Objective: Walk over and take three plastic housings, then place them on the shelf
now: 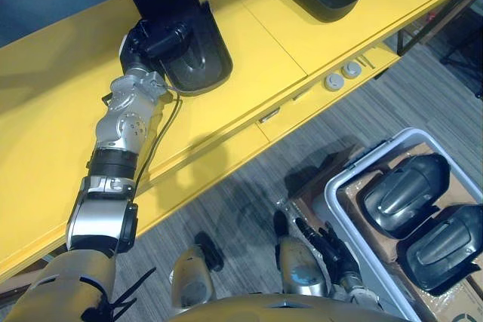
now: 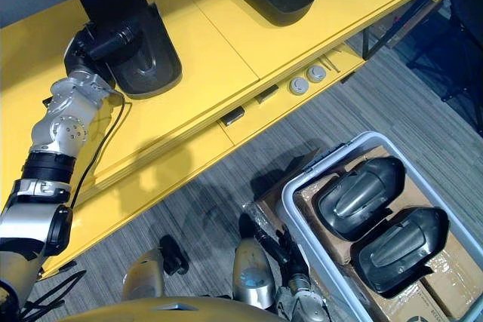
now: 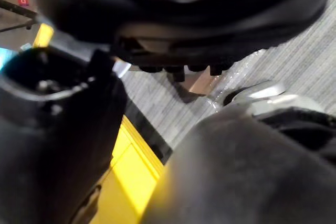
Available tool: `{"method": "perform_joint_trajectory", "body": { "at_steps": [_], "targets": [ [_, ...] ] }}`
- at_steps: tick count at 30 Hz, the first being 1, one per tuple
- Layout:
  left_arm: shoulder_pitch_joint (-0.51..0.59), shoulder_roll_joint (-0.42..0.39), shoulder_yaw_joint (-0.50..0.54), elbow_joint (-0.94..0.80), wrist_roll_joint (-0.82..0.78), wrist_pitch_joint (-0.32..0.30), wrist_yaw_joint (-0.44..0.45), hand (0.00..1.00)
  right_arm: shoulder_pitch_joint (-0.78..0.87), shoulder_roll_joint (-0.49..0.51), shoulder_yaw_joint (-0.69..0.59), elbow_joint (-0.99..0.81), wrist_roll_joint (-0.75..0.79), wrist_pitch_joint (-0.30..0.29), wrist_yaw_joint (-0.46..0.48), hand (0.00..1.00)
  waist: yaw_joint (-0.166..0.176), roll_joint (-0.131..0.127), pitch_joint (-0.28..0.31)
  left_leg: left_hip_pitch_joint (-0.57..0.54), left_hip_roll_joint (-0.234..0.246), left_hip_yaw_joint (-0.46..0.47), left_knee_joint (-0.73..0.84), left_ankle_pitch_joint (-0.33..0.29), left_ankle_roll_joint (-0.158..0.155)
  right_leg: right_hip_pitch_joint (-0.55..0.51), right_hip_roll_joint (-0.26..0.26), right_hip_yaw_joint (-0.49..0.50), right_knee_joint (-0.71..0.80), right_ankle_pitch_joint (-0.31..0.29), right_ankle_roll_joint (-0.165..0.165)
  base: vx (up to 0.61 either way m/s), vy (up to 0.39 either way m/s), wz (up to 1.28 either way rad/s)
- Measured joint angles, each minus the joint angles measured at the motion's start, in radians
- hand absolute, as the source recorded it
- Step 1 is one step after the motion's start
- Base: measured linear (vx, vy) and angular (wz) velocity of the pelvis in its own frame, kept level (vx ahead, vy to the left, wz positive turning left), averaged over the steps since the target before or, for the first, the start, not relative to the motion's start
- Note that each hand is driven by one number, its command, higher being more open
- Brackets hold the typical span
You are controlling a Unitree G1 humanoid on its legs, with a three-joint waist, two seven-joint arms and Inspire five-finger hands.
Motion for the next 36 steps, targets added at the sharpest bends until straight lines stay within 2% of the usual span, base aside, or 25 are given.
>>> {"method": "perform_joint_trajectory", "body": {
  "at_steps": [15, 22, 27, 29, 33, 36],
  "targets": [
    [-0.032, 0.000, 0.001, 0.027, 0.030, 0.000, 0.043, 1.00, -0.004, 0.000, 0.003, 0.000, 0.010, -0.002, -0.001, 1.00, -0.001, -0.004, 0.008, 0.000, 0.009, 0.003, 0.003, -0.005, -0.007, -0.003, 0.003, 0.005, 0.002, 0.000, 0.000, 0.00, 0.000, 0.00],
    [-0.086, -0.005, 0.003, 0.071, 0.156, 0.003, 0.168, 1.00, -0.005, 0.000, 0.012, 0.007, 0.041, -0.015, -0.006, 1.00, -0.007, -0.010, 0.012, 0.001, 0.012, 0.005, 0.003, -0.001, -0.002, -0.003, 0.005, 0.006, 0.003, 0.001, 0.002, 0.00, 0.000, 0.00],
    [-0.106, 0.012, 0.040, 0.086, 0.429, 0.081, 0.276, 1.00, -0.004, 0.000, 0.026, 0.011, 0.043, -0.025, -0.005, 1.00, -0.020, -0.013, 0.014, 0.009, 0.014, 0.009, 0.006, -0.002, -0.003, 0.003, 0.011, 0.009, 0.003, 0.000, 0.000, 0.00, 0.000, -0.02],
    [-0.106, 0.028, 0.044, 0.087, 0.491, 0.116, 0.311, 1.00, -0.002, -0.003, 0.033, 0.018, 0.043, -0.025, -0.005, 1.00, -0.024, -0.013, 0.014, 0.017, 0.015, 0.010, 0.004, -0.002, -0.004, 0.009, 0.012, 0.009, 0.002, 0.000, -0.001, 0.00, 0.000, 0.00],
    [-0.106, 0.049, 0.050, 0.092, 0.502, 0.174, 0.347, 1.00, 0.013, -0.004, 0.044, 0.019, 0.053, -0.025, -0.015, 1.00, -0.027, -0.013, 0.014, 0.040, 0.015, 0.014, -0.002, -0.003, -0.006, 0.028, 0.014, 0.010, 0.001, -0.003, -0.005, 0.01, 0.004, -0.01],
    [-0.106, 0.052, 0.050, 0.093, 0.505, 0.184, 0.349, 1.00, 0.015, -0.004, 0.044, 0.023, 0.053, -0.026, -0.016, 1.00, -0.027, -0.013, 0.014, 0.047, 0.017, 0.014, -0.002, -0.003, -0.006, 0.035, 0.015, 0.010, 0.000, -0.003, -0.005, 0.00, 0.000, 0.00]
  ]
}}
